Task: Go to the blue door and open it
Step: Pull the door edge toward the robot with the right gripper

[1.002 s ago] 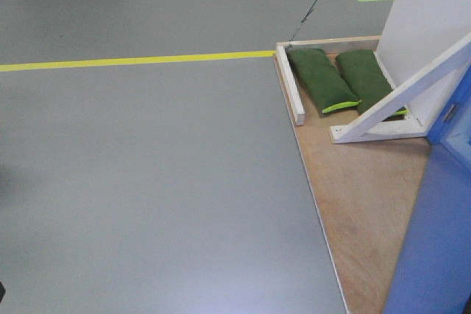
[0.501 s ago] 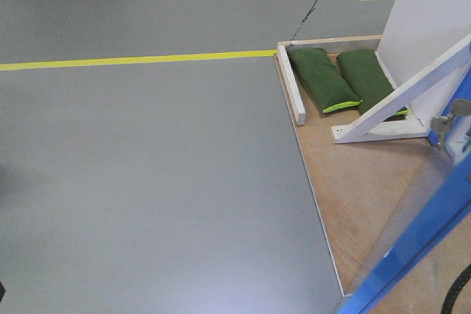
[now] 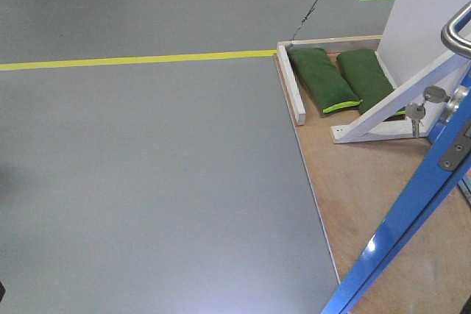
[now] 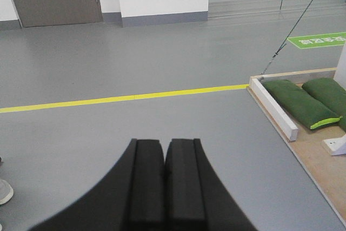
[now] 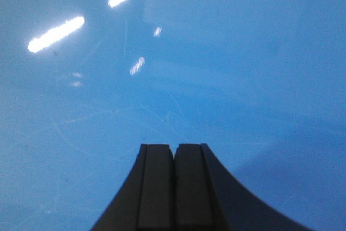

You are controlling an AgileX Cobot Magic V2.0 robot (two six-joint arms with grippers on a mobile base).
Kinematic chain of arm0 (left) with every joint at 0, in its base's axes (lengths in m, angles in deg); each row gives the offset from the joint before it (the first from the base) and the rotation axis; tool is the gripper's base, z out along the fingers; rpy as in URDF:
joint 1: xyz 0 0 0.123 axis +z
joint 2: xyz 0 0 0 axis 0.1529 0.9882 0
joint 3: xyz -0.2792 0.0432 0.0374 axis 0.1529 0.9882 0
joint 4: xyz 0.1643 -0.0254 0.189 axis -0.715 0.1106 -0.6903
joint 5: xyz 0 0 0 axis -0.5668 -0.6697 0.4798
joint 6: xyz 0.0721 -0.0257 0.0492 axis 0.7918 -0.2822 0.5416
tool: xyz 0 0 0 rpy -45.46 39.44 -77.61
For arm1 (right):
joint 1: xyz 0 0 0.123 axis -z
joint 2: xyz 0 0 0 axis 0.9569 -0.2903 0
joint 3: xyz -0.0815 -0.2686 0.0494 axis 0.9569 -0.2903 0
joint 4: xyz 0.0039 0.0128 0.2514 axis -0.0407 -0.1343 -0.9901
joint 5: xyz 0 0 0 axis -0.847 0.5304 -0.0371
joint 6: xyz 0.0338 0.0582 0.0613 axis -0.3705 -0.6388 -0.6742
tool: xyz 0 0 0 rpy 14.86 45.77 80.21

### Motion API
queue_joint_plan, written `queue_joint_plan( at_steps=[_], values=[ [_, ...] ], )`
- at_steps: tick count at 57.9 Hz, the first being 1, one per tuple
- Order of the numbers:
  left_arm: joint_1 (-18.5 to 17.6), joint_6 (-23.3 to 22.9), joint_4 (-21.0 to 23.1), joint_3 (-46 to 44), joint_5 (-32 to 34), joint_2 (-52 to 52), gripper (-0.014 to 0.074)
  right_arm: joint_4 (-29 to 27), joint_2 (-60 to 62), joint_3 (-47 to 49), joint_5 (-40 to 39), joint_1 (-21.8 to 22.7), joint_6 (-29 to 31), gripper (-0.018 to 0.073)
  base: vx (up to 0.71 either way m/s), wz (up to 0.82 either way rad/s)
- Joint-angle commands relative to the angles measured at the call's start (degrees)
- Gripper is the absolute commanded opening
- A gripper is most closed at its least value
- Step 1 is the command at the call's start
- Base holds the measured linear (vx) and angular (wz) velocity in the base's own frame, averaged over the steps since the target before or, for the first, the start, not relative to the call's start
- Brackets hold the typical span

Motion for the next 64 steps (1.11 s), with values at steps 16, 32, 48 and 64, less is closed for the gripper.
queue_joint_plan(
  at_steps=[16, 32, 48, 64],
  values=[
    [-0.36, -0.39, 0.12, -1.49, 4.85, -0.74, 0.0073, -4.01, -1.09, 1.47, 1.84, -4.7, 0.61, 0.0012, 0.0, 0.0],
    [-0.36, -0.39, 0.12, -1.49, 4.85, -0.74, 0.0073, -3.95, -3.37, 1.47, 1.65, -11.2, 0.61, 0.0012, 0.0, 0.0],
    [-0.36, -0.39, 0.12, -1.49, 4.85, -0.74, 0.0073, -1.41, -3.78, 1.47, -7.62, -18.36, 0.61, 0.0012, 0.0, 0.0],
    [-0.36, -0.39, 0.12, -1.49, 4.85, -0.74, 0.0073, 4.33, -4.47, 1.47, -19.4, -25.97, 1.15, 0.0012, 0.0, 0.0]
  ],
)
